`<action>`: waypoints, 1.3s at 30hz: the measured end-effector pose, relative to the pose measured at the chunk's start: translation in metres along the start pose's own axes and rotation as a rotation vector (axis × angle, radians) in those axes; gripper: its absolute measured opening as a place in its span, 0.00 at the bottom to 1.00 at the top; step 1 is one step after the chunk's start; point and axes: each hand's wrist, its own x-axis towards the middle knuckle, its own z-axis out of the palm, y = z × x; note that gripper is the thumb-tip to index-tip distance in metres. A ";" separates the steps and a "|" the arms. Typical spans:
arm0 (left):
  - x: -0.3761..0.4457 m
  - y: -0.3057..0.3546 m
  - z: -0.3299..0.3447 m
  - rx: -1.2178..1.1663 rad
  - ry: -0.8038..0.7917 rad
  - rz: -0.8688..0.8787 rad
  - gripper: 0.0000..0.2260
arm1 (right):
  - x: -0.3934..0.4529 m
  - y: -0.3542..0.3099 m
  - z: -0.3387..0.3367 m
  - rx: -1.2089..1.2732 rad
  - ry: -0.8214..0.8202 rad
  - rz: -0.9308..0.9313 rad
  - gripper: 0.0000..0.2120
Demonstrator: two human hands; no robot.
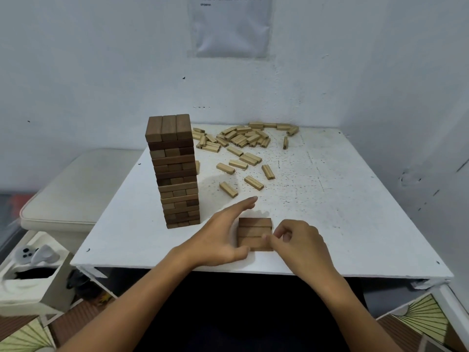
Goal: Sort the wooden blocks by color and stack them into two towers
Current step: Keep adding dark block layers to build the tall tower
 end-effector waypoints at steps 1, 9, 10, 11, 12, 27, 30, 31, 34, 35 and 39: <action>-0.001 0.000 0.002 -0.028 0.042 -0.002 0.37 | 0.002 0.002 0.001 0.083 0.032 -0.018 0.09; 0.006 0.011 0.031 -0.462 0.440 -0.131 0.17 | 0.013 0.001 0.024 0.563 0.176 -0.108 0.08; 0.007 0.014 0.033 -0.495 0.458 -0.147 0.15 | 0.013 -0.001 0.028 0.600 0.155 -0.098 0.08; 0.007 0.016 0.036 -0.524 0.466 -0.161 0.14 | 0.013 -0.002 0.031 0.630 0.137 -0.087 0.10; 0.008 0.018 0.039 -0.555 0.465 -0.173 0.14 | 0.012 -0.004 0.033 0.659 0.126 -0.080 0.12; 0.014 0.024 0.056 -0.823 0.523 -0.187 0.31 | 0.008 -0.011 0.040 0.992 -0.009 -0.076 0.21; 0.013 0.023 0.056 -0.811 0.520 -0.199 0.31 | 0.008 -0.009 0.042 0.972 -0.021 -0.096 0.21; 0.013 0.023 0.056 -0.804 0.519 -0.202 0.30 | 0.008 -0.008 0.043 0.967 -0.018 -0.103 0.22; 0.012 0.024 0.052 -0.727 0.484 -0.203 0.23 | 0.009 -0.007 0.043 0.938 0.000 -0.127 0.23; 0.011 0.025 0.050 -0.673 0.460 -0.208 0.17 | 0.009 -0.007 0.042 0.931 0.006 -0.138 0.21; 0.004 0.019 0.039 -0.382 0.423 -0.121 0.17 | 0.015 -0.001 0.034 0.824 0.031 -0.160 0.12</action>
